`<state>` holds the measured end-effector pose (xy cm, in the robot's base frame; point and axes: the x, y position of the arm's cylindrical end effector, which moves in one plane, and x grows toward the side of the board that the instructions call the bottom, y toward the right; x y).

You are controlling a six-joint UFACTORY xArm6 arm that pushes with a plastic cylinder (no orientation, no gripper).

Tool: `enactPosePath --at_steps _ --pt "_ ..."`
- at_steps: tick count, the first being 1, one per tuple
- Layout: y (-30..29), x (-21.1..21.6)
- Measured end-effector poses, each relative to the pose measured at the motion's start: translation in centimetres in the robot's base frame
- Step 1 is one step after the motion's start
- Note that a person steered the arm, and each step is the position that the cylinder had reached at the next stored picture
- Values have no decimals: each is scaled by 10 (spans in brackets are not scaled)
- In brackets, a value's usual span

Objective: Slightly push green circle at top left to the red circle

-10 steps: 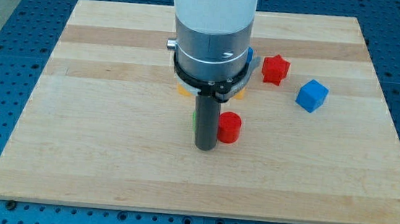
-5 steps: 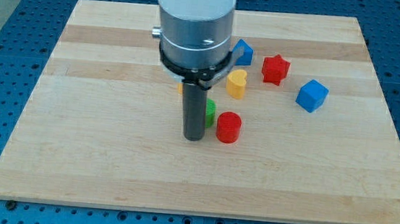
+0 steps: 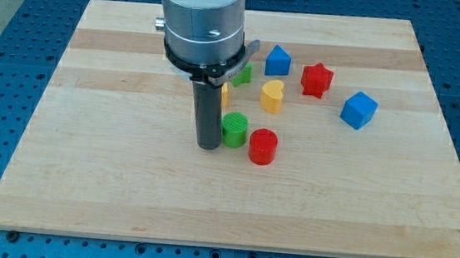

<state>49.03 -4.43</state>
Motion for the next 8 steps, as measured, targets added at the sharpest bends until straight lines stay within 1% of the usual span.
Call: enactPosePath --at_steps 8 --pt "23 0"
